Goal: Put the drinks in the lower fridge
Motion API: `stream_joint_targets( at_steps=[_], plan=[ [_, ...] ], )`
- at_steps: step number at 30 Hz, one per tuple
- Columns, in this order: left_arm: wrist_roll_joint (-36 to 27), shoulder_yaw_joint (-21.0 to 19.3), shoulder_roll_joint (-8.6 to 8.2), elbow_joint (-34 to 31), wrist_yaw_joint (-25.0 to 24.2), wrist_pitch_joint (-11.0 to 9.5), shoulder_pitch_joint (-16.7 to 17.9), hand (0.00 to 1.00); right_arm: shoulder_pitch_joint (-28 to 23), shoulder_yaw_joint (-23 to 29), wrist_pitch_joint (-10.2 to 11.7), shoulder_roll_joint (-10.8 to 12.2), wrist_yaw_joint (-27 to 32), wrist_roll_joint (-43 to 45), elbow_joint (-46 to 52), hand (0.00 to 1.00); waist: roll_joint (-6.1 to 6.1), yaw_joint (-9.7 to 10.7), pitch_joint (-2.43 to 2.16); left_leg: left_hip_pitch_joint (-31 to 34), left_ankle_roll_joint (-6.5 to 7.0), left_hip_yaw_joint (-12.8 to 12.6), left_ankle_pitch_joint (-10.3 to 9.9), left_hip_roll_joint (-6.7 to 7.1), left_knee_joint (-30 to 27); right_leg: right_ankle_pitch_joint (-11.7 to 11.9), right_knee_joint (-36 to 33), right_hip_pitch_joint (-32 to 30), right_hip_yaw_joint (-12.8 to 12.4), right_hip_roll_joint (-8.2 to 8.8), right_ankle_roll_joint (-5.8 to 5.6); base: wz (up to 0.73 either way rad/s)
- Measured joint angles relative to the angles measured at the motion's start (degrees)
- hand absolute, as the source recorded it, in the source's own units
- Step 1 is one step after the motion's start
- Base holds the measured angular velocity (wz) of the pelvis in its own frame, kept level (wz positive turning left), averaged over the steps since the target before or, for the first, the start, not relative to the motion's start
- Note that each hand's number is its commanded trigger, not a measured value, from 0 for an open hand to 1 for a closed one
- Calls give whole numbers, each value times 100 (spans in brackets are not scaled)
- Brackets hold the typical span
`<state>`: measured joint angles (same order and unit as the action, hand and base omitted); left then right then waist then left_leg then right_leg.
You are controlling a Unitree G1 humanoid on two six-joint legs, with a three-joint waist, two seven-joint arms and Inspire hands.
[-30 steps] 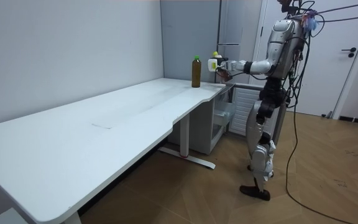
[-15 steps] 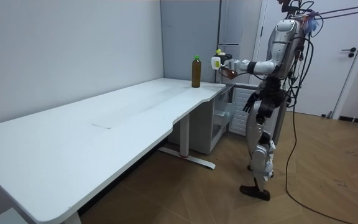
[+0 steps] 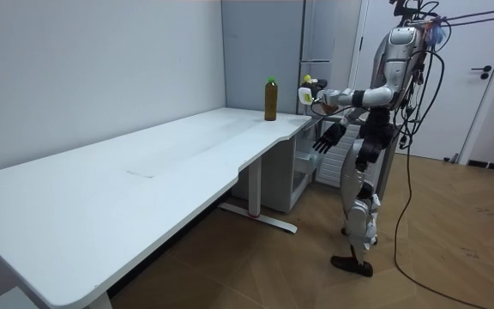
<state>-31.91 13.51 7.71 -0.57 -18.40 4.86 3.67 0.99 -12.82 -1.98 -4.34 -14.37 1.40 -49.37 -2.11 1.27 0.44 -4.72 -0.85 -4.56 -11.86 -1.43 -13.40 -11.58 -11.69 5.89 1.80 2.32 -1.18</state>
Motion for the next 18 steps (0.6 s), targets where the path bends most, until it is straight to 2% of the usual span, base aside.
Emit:
stream_joint_targets(
  at_steps=[4, 9, 12, 18],
  plan=[
    [0, 26, 4, 23, -171, 3, 55, 100, 4, -109, -13, -5, -353, -167, 408, 0, 16, -19, 21, 20, 1, 3, -2, -3, -1, 3, -5, -18, -5, -6, -4, 1],
    [0, 28, 4, 146, -454, 5, 55, 100, -4, -363, -49, -7, -737, -461, 823, 0, 9, -39, 24, 74, 2, 2, -3, -4, -8, 5, -19, -59, -4, -7, -3, 0],
    [3, 28, 5, 147, -502, 18, 59, 100, -126, -449, -126, -18, -975, -768, 1312, 0, 1, -63, 25, 107, 2, 2, -3, -3, -11, 8, -86, -92, 4, -3, -2, 0],
    [6, -6, 5, 147, -653, 18, 59, 100, -328, -479, -137, -64, -1476, -994, 1953, 0, -13, -153, 33, 99, 3, 4, -4, -4, -28, 8, -100, -81, 11, -1, -1, 0]
  ],
)
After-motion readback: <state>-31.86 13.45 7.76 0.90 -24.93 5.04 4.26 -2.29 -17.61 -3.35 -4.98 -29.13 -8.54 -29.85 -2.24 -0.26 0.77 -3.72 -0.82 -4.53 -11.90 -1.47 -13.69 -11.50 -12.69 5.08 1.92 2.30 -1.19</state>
